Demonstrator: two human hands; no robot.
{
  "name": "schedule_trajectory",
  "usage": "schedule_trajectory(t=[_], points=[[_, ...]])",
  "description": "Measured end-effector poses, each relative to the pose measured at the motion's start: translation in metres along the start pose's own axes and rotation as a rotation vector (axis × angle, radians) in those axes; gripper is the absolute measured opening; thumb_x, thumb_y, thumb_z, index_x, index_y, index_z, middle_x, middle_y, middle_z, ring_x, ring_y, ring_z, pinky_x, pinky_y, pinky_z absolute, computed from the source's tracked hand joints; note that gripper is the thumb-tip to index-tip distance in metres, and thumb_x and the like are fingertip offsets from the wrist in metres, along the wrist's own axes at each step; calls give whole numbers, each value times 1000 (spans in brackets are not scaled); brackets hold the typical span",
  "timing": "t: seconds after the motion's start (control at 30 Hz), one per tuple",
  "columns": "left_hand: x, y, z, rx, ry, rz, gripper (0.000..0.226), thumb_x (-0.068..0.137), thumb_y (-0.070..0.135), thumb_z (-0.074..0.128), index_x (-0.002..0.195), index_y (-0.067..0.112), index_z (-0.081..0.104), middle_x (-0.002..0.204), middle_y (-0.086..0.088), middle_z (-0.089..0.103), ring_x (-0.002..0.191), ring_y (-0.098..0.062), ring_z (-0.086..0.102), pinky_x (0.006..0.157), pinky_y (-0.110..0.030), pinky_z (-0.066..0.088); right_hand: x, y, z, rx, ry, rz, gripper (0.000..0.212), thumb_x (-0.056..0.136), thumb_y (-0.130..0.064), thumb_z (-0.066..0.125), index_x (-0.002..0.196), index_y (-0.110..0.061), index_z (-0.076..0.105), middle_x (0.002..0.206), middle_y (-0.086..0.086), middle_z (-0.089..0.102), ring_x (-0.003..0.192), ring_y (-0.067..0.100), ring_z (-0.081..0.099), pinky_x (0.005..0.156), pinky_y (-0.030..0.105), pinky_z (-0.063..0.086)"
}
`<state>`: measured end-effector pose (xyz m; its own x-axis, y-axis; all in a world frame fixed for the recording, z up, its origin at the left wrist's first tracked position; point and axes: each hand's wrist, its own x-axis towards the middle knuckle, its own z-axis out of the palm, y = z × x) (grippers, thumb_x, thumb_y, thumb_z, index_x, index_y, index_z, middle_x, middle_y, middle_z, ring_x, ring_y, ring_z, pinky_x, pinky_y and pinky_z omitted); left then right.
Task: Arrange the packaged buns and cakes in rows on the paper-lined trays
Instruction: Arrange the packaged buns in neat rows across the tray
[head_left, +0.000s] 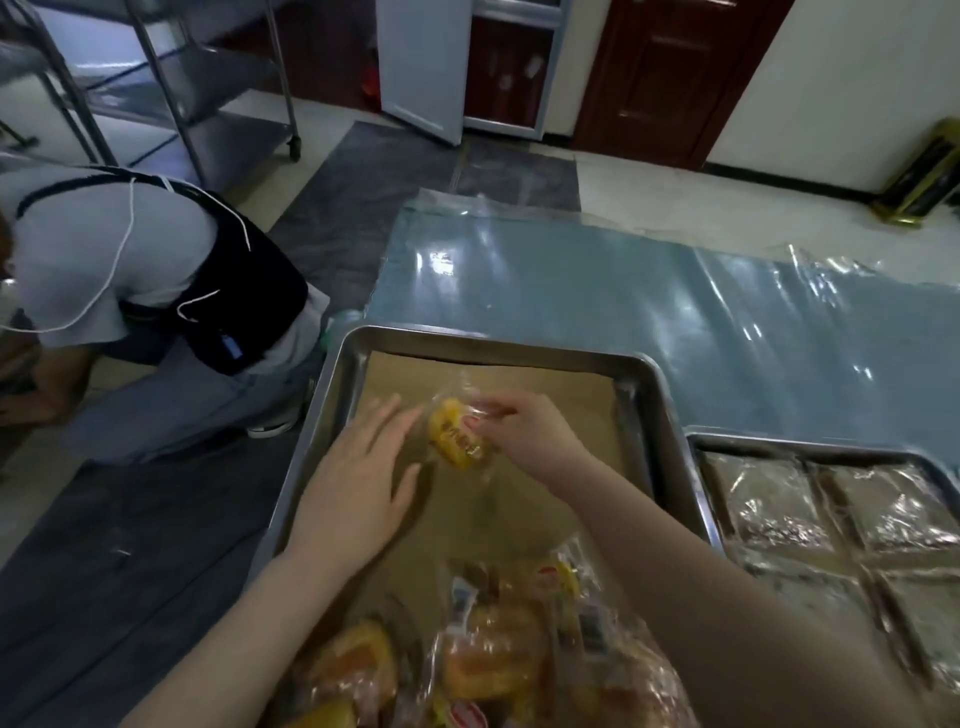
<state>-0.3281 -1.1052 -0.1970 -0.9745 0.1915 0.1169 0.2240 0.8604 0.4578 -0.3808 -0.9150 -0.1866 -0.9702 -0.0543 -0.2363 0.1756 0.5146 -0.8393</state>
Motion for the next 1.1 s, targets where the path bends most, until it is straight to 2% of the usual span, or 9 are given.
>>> schedule_trajectory(t=[0.17, 0.43, 0.53, 0.63, 0.77, 0.87, 0.97, 1.03, 1.1], points=[[1, -14, 20, 141, -64, 177, 60, 86, 26, 61, 141, 22, 36, 151, -6, 28, 139, -23, 26, 112, -39, 14, 28, 2, 21, 38, 48, -94, 50, 78, -35, 75, 124, -29, 58, 93, -17, 66, 85, -3, 63, 73, 15, 52], [2, -18, 43, 278, -111, 261, 75, 89, 51, 39, 149, 29, -2, 155, -1, -9, 143, -20, -8, 115, -40, 1, 30, 16, 33, 229, 69, -7, 23, 74, -8, 79, 92, -17, 66, 80, -4, 68, 67, 1, 63, 64, 16, 52], [3, -21, 47, 277, -120, 213, 78, 90, 54, 33, 146, 29, -15, 155, 1, -18, 141, -19, -19, 113, -38, -5, 28, 7, 34, 189, 143, 37, 21, 78, -22, 76, 97, -23, 67, 88, -7, 68, 78, 4, 64, 70, 21, 53], [3, -23, 49, 269, -111, 151, 76, 91, 55, 32, 146, 31, -14, 156, 0, -15, 142, -21, -16, 114, -40, 0, 6, 5, 18, 8, 186, -36, 19, 83, -29, 70, 100, -34, 63, 90, -17, 66, 82, -4, 61, 64, 9, 46], [6, -22, 46, 265, -48, 63, 73, 91, 50, 40, 149, 28, 1, 158, -4, -1, 144, -25, -4, 113, -43, 4, -44, 14, -18, -333, -118, -78, 17, 80, -32, 71, 90, -41, 60, 86, -18, 65, 79, -8, 61, 70, 13, 52], [7, -21, 47, 280, -24, 21, 72, 91, 49, 42, 149, 25, 7, 158, -7, 4, 144, -30, 1, 113, -45, 5, -67, 28, -38, -559, -435, 73, 35, 77, -39, 74, 109, -36, 60, 99, -22, 60, 89, -5, 57, 72, 12, 44], [10, -18, 48, 295, -35, -3, 72, 91, 49, 42, 149, 23, 8, 158, -9, 5, 143, -34, 2, 113, -47, 6, -76, 39, -40, -624, -553, 96, 34, 79, -37, 73, 110, -36, 61, 95, -24, 60, 84, -9, 55, 67, 9, 38], [17, -19, 48, 315, -44, -14, 74, 90, 51, 41, 149, 23, 6, 158, -9, 3, 143, -35, 0, 113, -48, 5, -72, 42, -40, -588, -473, 94, 27, 79, -38, 74, 103, -35, 64, 85, -22, 61, 75, -11, 55, 60, 8, 38], [26, -20, 47, 334, -42, -23, 75, 90, 53, 40, 149, 22, 4, 158, -9, 1, 143, -34, -2, 113, -48, 4, -60, 44, -43, -509, -204, 107, 29, 81, -41, 70, 107, -30, 64, 84, -20, 60, 75, -8, 56, 58, 9, 38]])
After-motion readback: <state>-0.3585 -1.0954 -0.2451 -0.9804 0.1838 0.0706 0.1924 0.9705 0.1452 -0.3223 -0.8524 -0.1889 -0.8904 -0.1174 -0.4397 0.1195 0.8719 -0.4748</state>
